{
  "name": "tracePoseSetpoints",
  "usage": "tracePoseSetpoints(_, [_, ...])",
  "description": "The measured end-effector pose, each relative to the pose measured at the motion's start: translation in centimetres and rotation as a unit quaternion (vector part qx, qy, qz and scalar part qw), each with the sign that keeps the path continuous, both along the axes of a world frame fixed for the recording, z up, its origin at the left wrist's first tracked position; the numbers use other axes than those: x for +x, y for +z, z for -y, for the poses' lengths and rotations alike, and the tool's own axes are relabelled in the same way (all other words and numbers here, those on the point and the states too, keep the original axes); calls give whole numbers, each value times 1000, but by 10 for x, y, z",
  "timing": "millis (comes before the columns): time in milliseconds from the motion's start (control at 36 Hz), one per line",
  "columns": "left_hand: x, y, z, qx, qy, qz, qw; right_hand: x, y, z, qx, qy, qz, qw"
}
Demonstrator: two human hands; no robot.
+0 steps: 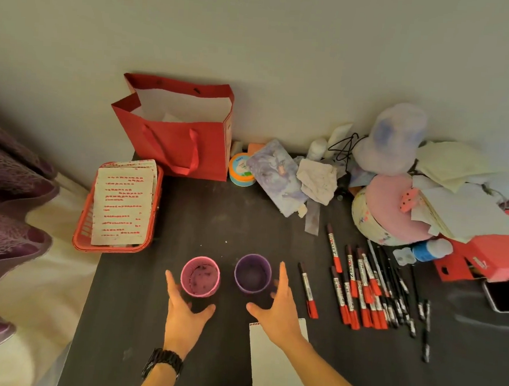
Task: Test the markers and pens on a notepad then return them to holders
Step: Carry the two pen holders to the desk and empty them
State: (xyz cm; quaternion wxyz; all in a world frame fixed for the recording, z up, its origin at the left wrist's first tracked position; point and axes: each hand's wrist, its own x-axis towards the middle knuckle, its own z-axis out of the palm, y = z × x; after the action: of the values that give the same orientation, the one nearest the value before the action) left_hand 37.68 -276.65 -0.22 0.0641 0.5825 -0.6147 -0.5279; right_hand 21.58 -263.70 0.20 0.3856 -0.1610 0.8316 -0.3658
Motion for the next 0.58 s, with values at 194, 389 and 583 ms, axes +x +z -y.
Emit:
tracePoseSetpoints(194, [27, -24, -54, 8, -123, 108, 986, 3, -5, -90, 50, -61, 30, 996])
tracePoseSetpoints(389, [1, -35, -111, -96, -354, 193, 910, -31, -8, -196, 108, -129, -17, 986])
tracePoseSetpoints(583, [-37, -43, -161, -156, -457, 245, 841, -107, -22, -275, 182, -206, -176, 945])
